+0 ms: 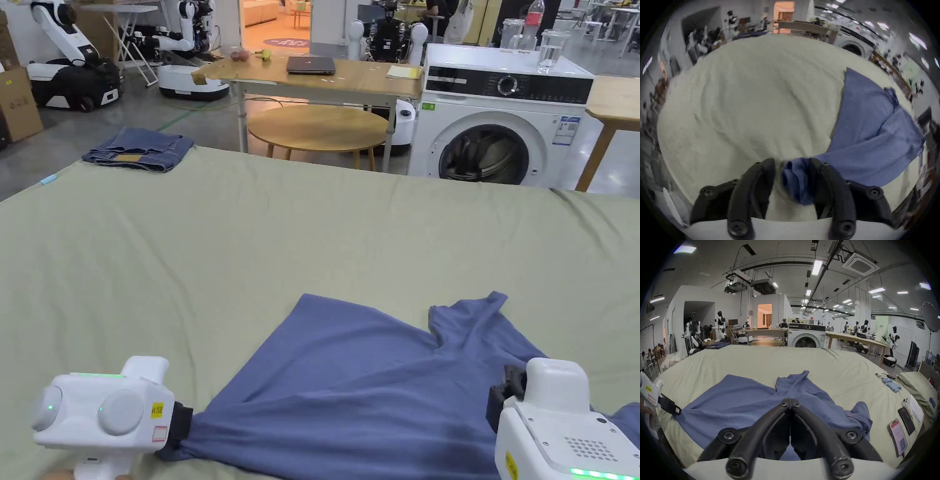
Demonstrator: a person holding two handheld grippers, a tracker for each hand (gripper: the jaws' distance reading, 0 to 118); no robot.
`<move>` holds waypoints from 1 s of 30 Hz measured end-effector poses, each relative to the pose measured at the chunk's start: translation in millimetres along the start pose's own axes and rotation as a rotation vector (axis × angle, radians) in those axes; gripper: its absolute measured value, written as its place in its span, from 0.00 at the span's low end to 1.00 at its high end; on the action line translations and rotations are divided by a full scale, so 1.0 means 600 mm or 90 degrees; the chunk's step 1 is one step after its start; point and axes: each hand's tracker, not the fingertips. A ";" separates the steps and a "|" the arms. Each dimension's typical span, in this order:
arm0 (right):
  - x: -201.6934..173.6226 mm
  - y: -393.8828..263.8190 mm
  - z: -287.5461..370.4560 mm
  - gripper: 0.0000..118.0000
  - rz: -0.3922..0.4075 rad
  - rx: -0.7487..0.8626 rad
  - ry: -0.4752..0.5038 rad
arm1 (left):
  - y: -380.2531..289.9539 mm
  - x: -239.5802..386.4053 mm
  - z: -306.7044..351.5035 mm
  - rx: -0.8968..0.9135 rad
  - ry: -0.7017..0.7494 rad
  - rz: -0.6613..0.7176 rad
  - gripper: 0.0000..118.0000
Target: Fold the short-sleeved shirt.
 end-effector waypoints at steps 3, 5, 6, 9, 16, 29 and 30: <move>0.019 0.011 -0.020 0.00 -0.023 -0.029 0.004 | 0.002 -0.003 0.001 0.011 -0.025 0.045 0.01; 0.039 0.029 -0.037 0.00 -0.054 -0.050 0.013 | 0.001 -0.010 0.000 0.013 -0.028 0.033 0.00; 0.054 0.043 -0.050 0.00 -0.053 -0.057 0.018 | -0.002 -0.011 0.002 0.019 -0.030 0.030 0.00; 0.094 0.084 -0.113 0.04 -0.023 -0.084 0.011 | -0.008 -0.018 0.012 0.026 -0.044 0.055 0.00; 0.193 0.118 -0.325 0.55 0.038 -0.291 0.023 | -0.006 -0.009 0.020 0.024 -0.040 0.052 0.00; 0.179 0.069 -0.400 0.18 0.054 -0.379 0.060 | -0.004 -0.012 0.020 0.024 -0.040 0.055 0.00; 0.175 0.072 -0.397 0.03 0.051 -0.373 0.063 | -0.004 -0.013 0.021 0.025 -0.041 0.055 0.00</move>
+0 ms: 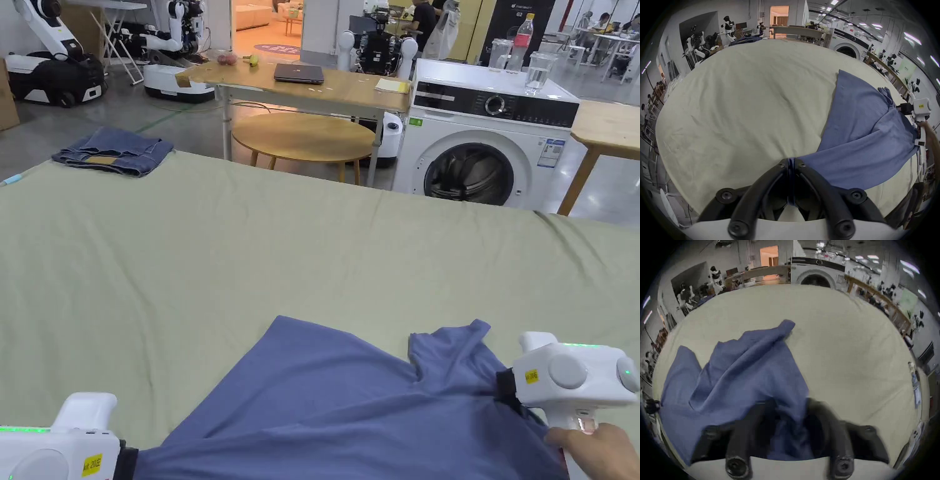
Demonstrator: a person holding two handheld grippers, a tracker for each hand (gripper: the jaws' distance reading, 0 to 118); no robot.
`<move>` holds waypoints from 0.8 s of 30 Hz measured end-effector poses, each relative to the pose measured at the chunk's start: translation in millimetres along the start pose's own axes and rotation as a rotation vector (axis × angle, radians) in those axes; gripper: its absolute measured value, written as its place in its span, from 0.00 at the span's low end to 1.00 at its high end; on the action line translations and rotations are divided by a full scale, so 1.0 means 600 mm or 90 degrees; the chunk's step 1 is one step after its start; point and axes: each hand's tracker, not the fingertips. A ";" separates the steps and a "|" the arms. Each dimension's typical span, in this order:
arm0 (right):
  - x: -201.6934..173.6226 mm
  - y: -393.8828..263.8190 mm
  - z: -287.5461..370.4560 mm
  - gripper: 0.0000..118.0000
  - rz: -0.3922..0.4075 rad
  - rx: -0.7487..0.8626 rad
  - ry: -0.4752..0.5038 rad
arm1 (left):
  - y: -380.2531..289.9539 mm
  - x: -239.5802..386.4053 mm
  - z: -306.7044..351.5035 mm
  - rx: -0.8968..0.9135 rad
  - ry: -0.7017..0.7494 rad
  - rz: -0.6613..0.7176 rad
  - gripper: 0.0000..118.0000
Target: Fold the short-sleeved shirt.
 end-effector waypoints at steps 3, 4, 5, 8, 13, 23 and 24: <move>0.003 -0.001 0.012 0.03 -0.012 0.000 0.013 | 0.000 -0.004 0.006 0.005 -0.006 0.005 0.00; 0.003 -0.004 0.021 0.03 -0.003 0.025 0.005 | 0.000 -0.006 0.011 0.012 -0.008 0.009 0.00; 0.002 -0.003 0.034 0.03 0.000 0.050 -0.012 | 0.002 -0.007 0.016 0.018 -0.011 0.010 0.00; 0.002 0.001 0.088 0.03 -0.015 0.108 -0.005 | 0.012 -0.008 0.040 0.046 -0.021 0.012 0.00; -0.004 0.023 0.199 0.03 0.003 0.206 -0.009 | 0.068 0.001 0.099 0.113 -0.053 -0.005 0.00; 0.035 0.104 0.437 0.03 -0.038 0.393 -0.086 | 0.305 0.051 0.262 0.301 -0.073 -0.076 0.00; 0.042 0.111 0.453 0.03 -0.042 0.401 -0.091 | 0.328 0.057 0.277 0.324 -0.077 -0.089 0.00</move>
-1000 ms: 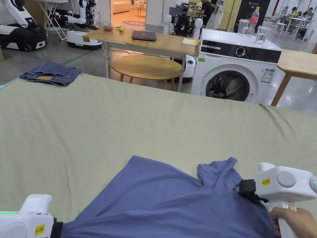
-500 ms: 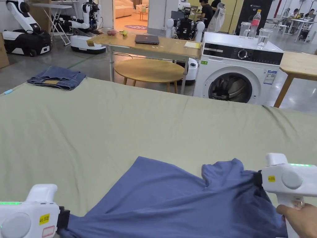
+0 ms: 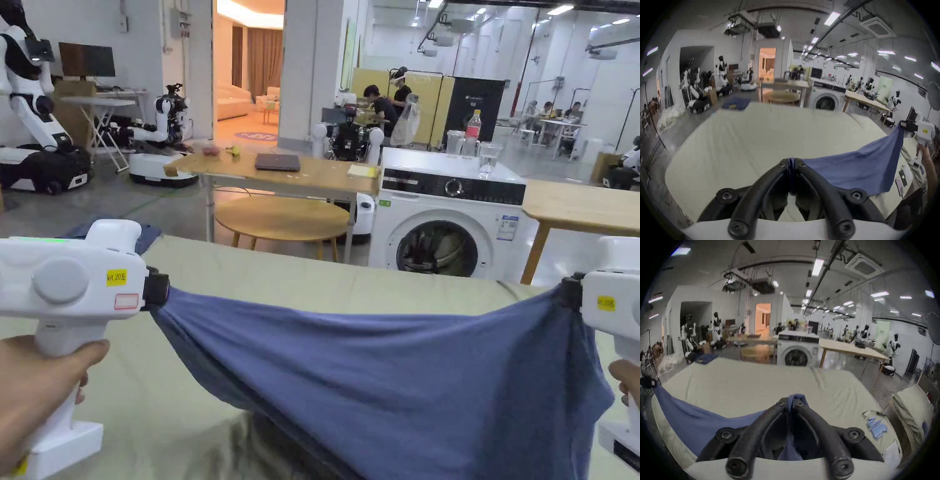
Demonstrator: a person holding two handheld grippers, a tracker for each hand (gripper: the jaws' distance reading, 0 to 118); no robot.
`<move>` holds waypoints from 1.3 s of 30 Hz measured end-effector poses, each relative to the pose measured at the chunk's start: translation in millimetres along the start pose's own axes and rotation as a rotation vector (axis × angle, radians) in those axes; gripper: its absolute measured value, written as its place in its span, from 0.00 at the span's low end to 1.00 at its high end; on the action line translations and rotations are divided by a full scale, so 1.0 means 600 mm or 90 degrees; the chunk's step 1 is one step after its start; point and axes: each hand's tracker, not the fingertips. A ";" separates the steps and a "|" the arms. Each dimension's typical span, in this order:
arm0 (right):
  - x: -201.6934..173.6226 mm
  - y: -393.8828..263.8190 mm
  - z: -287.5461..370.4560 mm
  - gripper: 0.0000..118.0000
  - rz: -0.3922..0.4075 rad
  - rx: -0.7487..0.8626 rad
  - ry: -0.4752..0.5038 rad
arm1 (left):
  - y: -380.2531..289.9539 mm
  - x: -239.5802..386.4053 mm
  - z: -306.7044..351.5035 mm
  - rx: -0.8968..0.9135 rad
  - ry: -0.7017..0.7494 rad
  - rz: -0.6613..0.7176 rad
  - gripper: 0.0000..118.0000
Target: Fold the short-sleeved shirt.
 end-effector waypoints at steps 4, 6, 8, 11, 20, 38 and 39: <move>0.030 0.069 0.023 0.03 -0.014 0.042 -0.042 | 0.115 0.003 0.004 0.056 -0.043 0.021 0.00; 0.040 0.101 0.032 0.03 -0.018 0.058 -0.041 | 0.164 0.013 0.003 0.070 -0.016 -0.010 0.00; 0.044 0.126 0.032 0.03 -0.015 0.069 -0.047 | 0.202 0.020 -0.003 0.076 0.005 -0.041 0.00; 0.045 0.164 0.027 0.03 -0.008 0.084 -0.057 | 0.254 0.022 -0.017 0.074 0.001 -0.021 0.00; 0.041 0.283 -0.009 0.03 -0.006 0.132 -0.080 | 0.363 0.027 -0.032 0.105 0.039 -0.003 0.00; 0.016 0.303 -0.011 0.03 0.018 0.177 -0.111 | 0.367 0.013 -0.064 0.104 0.063 -0.025 0.00; 0.014 0.283 -0.012 0.03 0.024 0.167 -0.112 | 0.350 0.010 -0.068 0.097 0.061 -0.025 0.00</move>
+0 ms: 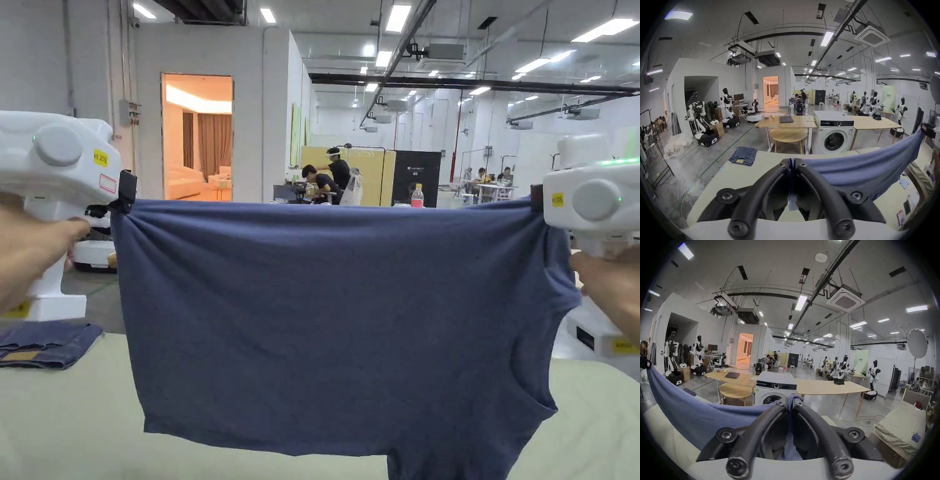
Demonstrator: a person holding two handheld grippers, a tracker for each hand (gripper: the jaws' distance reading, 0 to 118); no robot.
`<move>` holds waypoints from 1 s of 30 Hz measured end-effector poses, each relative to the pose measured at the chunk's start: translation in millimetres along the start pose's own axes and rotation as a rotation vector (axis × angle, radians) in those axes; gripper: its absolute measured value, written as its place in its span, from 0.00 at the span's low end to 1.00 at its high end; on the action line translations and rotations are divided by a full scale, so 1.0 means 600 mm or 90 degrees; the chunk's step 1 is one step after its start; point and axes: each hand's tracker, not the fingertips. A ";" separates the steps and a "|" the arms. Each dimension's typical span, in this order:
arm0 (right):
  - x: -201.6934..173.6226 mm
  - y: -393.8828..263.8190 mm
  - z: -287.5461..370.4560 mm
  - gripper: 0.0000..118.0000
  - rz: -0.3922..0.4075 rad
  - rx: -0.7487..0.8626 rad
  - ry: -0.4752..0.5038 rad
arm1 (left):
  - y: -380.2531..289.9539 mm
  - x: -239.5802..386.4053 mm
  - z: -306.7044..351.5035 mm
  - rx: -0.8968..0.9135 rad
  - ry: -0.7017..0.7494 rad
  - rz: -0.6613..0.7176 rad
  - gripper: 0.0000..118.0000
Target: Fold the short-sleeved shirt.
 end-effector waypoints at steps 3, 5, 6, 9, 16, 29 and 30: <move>-0.002 -0.058 0.024 0.03 0.007 -0.026 0.005 | -0.066 -0.004 0.003 -0.028 -0.008 -0.001 0.00; -0.003 -0.094 0.048 0.03 0.004 -0.049 0.015 | -0.113 -0.004 0.008 -0.052 -0.005 -0.017 0.00; -0.003 -0.113 0.061 0.03 0.008 -0.053 0.016 | -0.136 -0.006 0.013 -0.054 -0.007 -0.017 0.00; 0.001 -0.163 0.111 0.03 0.021 -0.069 0.018 | -0.203 -0.010 0.047 -0.071 -0.026 0.004 0.00; 0.028 -0.245 0.251 0.03 0.023 -0.084 0.025 | -0.295 -0.018 0.155 -0.061 -0.050 0.015 0.00; 0.037 -0.400 0.401 0.03 0.037 -0.196 0.056 | -0.485 -0.039 0.266 -0.133 -0.067 0.037 0.00; 0.034 -0.418 0.409 0.03 0.036 -0.211 0.053 | -0.512 -0.040 0.271 -0.147 -0.066 0.044 0.00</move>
